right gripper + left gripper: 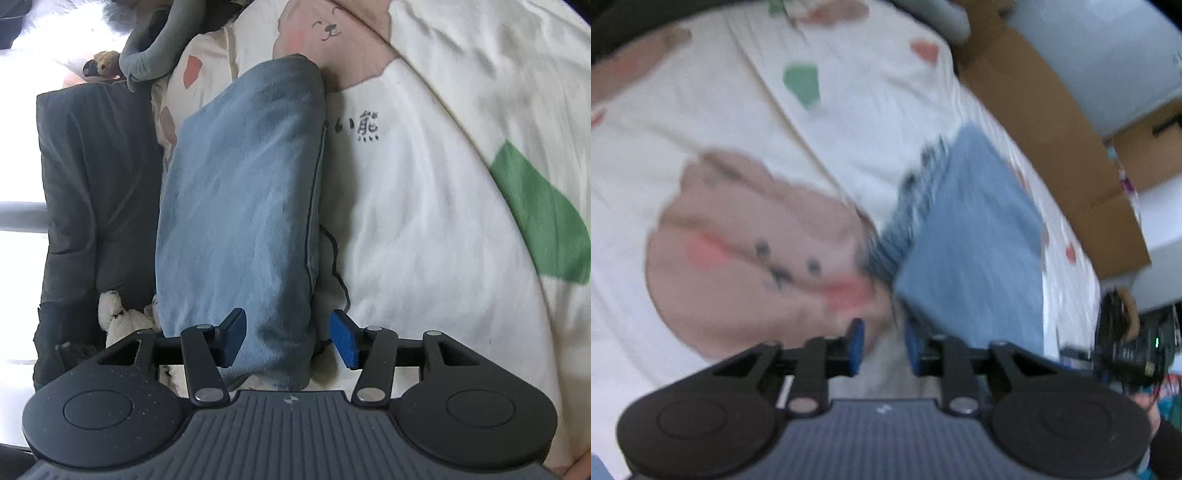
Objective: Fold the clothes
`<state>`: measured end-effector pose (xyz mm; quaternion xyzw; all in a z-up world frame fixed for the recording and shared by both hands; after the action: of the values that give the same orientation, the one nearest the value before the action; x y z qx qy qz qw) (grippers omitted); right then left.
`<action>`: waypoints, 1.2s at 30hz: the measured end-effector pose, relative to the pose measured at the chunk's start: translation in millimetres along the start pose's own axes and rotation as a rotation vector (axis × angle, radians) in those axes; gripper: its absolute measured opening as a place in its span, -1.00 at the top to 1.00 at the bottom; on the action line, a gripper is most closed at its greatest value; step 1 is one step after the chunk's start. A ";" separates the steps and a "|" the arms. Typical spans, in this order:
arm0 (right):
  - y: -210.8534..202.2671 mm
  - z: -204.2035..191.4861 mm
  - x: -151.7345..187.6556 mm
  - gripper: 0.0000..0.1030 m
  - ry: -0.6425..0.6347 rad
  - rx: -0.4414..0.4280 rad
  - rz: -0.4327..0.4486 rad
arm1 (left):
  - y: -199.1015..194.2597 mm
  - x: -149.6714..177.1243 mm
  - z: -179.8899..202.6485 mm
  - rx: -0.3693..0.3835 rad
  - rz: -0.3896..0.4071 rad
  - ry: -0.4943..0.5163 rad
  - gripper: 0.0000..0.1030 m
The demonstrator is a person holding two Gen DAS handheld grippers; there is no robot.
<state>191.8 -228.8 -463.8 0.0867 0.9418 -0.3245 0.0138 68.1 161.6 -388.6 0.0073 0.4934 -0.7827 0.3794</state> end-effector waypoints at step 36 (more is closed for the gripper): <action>63.2 -7.2 -48.0 -0.22 -0.013 0.032 0.101 | 93.5 -46.8 17.0 0.139 0.005 0.108 -0.47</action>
<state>250.2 -182.8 -492.7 0.1323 0.9308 -0.3389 0.0347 163.8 154.8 -433.5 0.0772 0.4575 -0.8126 0.3527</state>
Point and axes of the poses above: each gripper's, at about its wrist camera, not at the fingertips, and y roughly the way its jaws point, z to its right, x to its underside, the point moved 6 cm from there along y, roughly the way its jaws point, and after that the axes turned 6 degrees about z, right-handed, at the moved point
